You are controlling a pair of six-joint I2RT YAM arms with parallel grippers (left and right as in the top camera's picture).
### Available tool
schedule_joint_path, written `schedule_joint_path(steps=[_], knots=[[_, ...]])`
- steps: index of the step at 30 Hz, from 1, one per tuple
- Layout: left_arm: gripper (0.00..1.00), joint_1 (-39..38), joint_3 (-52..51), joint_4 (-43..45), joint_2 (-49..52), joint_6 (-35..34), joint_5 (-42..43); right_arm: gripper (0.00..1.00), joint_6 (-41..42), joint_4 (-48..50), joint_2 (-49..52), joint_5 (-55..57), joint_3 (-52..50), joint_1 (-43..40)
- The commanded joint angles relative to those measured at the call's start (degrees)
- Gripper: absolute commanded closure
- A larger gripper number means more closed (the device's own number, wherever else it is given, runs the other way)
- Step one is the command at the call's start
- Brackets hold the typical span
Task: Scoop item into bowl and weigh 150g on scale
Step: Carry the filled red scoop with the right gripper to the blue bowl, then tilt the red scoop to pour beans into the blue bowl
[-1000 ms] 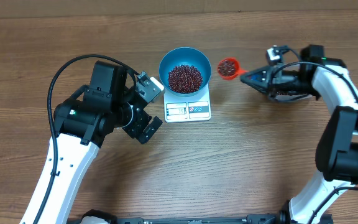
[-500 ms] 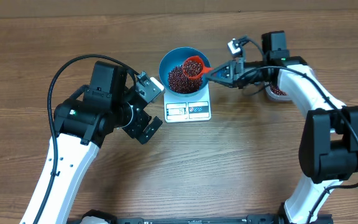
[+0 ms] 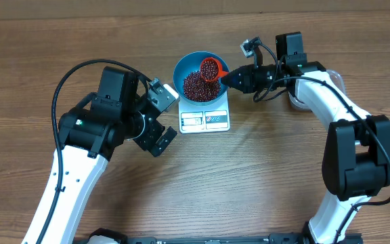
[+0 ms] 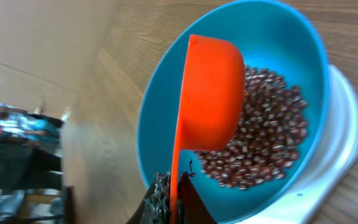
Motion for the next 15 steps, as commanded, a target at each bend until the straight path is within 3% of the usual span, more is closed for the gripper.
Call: schedule_joint_path(steps=[1,12,15], knots=[[0.0,0.2,-0.1,0.0,0.3,0.7,0.4,0.96,-3.7,-0.2,-4.2,5.2,0.2,0.1],[0.0,0.2,-0.1,0.0,0.3,0.7,0.4,0.96,-10.4,-3.2,-7.4,13.1,0.2,1.6],[0.0,0.2,-0.1,0.0,0.3,0.7,0.4,0.96,-11.8,-3.8,-7.5,20.4,0.2,4.5]])
